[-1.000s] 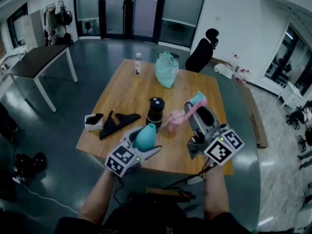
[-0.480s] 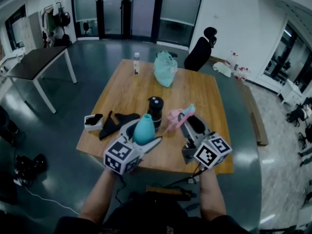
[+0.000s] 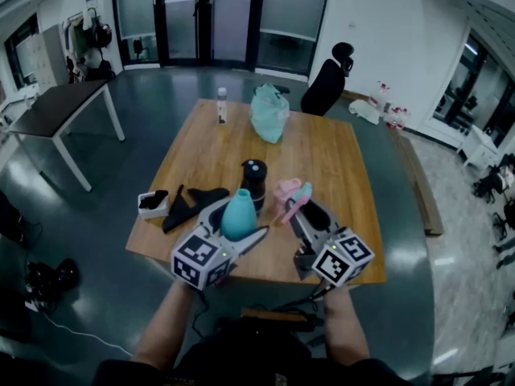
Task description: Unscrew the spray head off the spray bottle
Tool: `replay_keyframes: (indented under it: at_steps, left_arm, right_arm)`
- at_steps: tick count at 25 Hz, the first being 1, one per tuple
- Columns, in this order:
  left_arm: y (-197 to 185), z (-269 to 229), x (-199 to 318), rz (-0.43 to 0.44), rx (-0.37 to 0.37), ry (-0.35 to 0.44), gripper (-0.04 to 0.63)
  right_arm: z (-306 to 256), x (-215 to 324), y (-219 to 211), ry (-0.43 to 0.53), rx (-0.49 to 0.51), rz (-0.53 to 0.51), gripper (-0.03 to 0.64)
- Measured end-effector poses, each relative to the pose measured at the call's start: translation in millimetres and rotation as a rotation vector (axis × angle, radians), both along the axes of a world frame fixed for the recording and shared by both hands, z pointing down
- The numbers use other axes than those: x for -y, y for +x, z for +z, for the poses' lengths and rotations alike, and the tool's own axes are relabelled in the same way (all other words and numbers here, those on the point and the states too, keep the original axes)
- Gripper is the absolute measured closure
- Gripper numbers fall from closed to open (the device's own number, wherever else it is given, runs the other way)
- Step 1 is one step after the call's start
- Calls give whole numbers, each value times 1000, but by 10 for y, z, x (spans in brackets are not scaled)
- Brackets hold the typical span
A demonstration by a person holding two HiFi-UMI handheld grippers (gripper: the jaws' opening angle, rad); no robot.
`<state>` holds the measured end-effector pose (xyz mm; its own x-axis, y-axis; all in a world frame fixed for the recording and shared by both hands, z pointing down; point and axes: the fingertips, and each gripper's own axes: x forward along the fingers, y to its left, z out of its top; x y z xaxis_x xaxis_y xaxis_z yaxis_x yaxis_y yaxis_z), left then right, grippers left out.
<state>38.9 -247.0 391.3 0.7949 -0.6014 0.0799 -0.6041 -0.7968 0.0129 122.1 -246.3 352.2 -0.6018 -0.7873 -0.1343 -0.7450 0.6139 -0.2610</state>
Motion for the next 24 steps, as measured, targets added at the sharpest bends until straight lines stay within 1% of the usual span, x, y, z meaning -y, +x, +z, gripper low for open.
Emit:
replay_keyframes:
  at_steps: [24]
  left_arm:
    - [88,79,-89,39,2,-16,179]
  right_arm:
    - [-53,-52,-13,8,-8,-3,479]
